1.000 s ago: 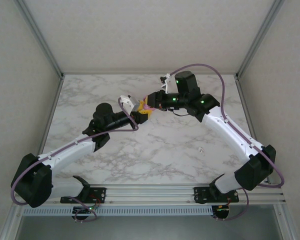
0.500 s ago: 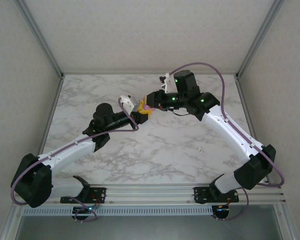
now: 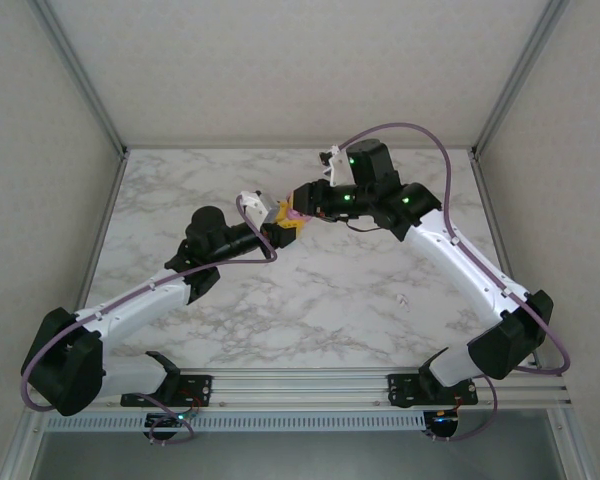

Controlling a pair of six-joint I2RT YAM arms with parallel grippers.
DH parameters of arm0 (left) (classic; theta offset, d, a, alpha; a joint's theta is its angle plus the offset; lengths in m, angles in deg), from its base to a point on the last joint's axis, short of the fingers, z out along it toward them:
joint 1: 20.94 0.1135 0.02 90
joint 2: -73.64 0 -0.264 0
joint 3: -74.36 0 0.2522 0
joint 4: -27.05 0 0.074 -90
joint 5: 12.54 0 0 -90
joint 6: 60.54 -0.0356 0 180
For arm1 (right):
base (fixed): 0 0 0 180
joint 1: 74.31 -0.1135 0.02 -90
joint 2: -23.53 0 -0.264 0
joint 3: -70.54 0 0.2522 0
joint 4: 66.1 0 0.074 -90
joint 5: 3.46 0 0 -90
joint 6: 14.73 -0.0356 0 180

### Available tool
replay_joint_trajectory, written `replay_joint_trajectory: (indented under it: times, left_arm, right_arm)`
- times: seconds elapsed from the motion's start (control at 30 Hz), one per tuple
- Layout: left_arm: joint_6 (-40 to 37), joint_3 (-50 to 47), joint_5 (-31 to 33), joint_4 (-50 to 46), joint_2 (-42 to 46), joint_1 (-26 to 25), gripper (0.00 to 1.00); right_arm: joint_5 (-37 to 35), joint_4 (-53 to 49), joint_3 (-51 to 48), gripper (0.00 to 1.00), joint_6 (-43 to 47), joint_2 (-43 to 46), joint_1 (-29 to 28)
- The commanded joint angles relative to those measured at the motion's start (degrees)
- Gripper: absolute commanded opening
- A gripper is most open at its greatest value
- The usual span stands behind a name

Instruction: Insert wireless bluetooth earbuds into charging case

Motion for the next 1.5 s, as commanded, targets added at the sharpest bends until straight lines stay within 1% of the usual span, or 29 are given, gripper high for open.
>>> replay_joint_trajectory:
  times: [0.0,0.17,0.3,0.43,0.6,0.7,0.8,0.9,0.97,1.03,1.1,1.13,1.17,1.23,1.3,1.37,1.47]
  left_arm:
    - [0.47,1.63,-0.35,2.66,2.45,-0.30,0.25]
    - [0.36,1.66,-0.23,2.53,2.46,-0.31,0.25]
    - [0.29,1.58,-0.20,2.40,2.46,-0.31,0.25]
    - [0.03,1.40,0.12,2.14,2.63,-0.31,0.25]
    - [-0.52,1.23,0.54,1.48,2.99,-0.31,0.25]
    - [-0.74,0.96,0.75,1.20,3.28,-0.31,0.25]
    - [-0.92,0.79,0.95,0.97,3.67,-0.31,0.25]
    - [-1.12,0.70,0.99,0.53,4.17,-0.31,0.25]
    - [-1.23,0.63,1.09,0.08,4.53,-0.31,0.25]
    - [-1.48,0.52,1.16,-0.12,4.98,-0.31,0.24]
    - [-1.47,0.38,1.05,-0.30,5.27,-0.31,0.25]
    - [-1.57,0.37,1.00,-0.48,5.35,-0.31,0.25]
    - [-1.53,0.29,0.94,-0.54,5.45,-0.31,0.25]
    - [-1.45,0.17,0.88,-0.62,5.57,-0.31,0.25]
    - [-1.57,0.27,0.50,-1.30,5.95,-0.31,0.25]
    - [-1.61,0.35,0.25,-1.82,6.22,-0.31,0.25]
    - [-1.07,0.22,0.11,-1.51,6.48,-0.31,0.25]
  right_arm:
    - [-2.63,-2.24,1.65,0.35,1.37,-0.74,0.02]
    - [-2.22,-2.08,2.43,0.37,1.83,-0.49,0.01]
    - [-1.99,-1.85,2.75,0.42,1.99,-0.13,0.06]
    - [-1.73,-1.71,2.91,0.42,2.41,0.55,-0.01]
    - [-1.47,-0.33,2.15,0.43,3.39,2.68,0.03]
    - [-2.51,0.84,0.87,0.45,4.72,4.74,0.05]
    - [-5.42,1.92,-0.92,0.45,6.24,7.44,0.12]
    - [-10.16,2.54,-2.86,0.47,7.76,10.20,0.23]
    - [-14.68,2.76,-4.25,0.50,8.47,11.91,0.23]
    - [-20.02,2.76,-5.89,0.51,8.56,13.25,0.39]
    - [-22.75,3.01,-7.12,0.54,8.30,14.16,0.97]
    - [-24.24,2.77,-7.61,0.57,7.80,14.47,1.26]
    - [-24.71,2.97,-8.05,0.58,7.71,14.68,1.64]
    - [-24.46,3.13,-8.38,0.58,6.97,14.69,2.61]
    - [-23.47,2.44,-8.08,0.65,4.87,14.19,4.16]
    - [-18.22,2.55,-7.61,0.67,2.76,12.82,7.08]
    - [-10.37,2.42,-5.52,0.69,0.34,9.51,9.54]
